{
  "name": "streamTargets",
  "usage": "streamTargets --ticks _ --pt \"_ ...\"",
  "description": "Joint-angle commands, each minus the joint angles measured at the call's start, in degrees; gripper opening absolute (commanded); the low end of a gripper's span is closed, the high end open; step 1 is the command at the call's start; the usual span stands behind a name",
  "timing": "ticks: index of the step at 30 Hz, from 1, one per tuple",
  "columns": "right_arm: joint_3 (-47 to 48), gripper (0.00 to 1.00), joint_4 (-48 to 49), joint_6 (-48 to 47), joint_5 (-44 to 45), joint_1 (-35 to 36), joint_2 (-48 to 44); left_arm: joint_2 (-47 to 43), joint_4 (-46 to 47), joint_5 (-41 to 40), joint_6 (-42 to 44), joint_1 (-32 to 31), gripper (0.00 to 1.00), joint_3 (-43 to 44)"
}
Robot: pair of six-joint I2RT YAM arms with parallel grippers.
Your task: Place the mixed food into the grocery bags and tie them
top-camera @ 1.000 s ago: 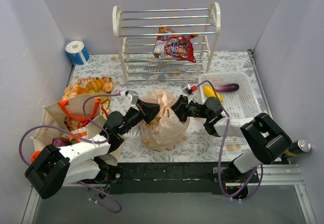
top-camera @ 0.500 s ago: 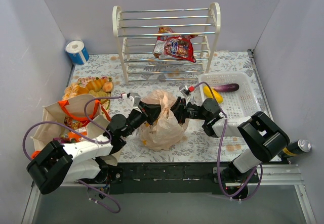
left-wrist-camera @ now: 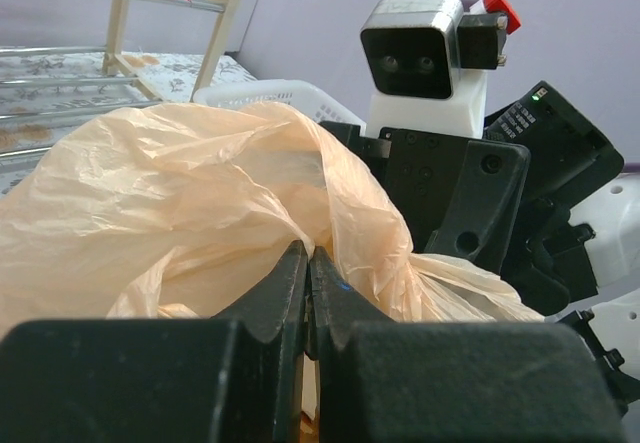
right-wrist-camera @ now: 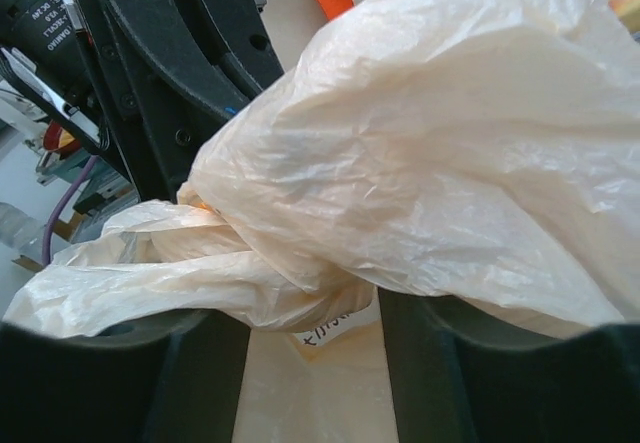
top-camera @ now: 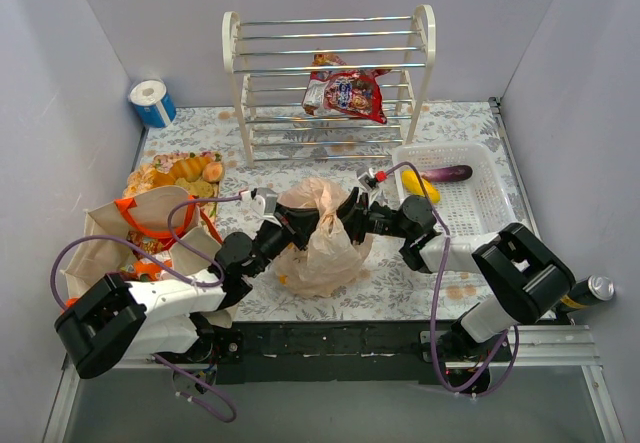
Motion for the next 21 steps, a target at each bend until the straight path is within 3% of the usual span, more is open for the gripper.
streamTargets --ticks 1,9,12,13,16,21 --pt "0.29 0.63 10.21 -3.51 1.65 0.37 -2.82 0.45 1.07 -0.40 -1.66 -1.74 0.00 -0.27" --pt "1.17 0.60 6.95 -5.01 2.44 0.37 -2.56 1.77 2.74 -0.93 -4.04 -4.38 0.00 0.00" --pt "1.00 0.35 5.46 -5.72 2.36 0.28 -2.91 1.24 3.27 -0.75 -4.83 -4.56 0.00 0.00" --pt "0.82 0.23 4.24 -6.07 2.53 0.37 -3.08 0.98 2.31 -1.27 -4.57 -4.56 0.00 0.00" --pt "-0.05 0.02 1.33 -7.82 3.93 0.19 -5.19 -1.91 -3.56 -2.24 -2.55 -4.47 0.00 1.57" --pt "0.29 0.01 -14.20 -13.35 8.06 0.19 -11.07 -8.84 -12.89 -2.07 -0.26 -3.60 0.00 2.90"
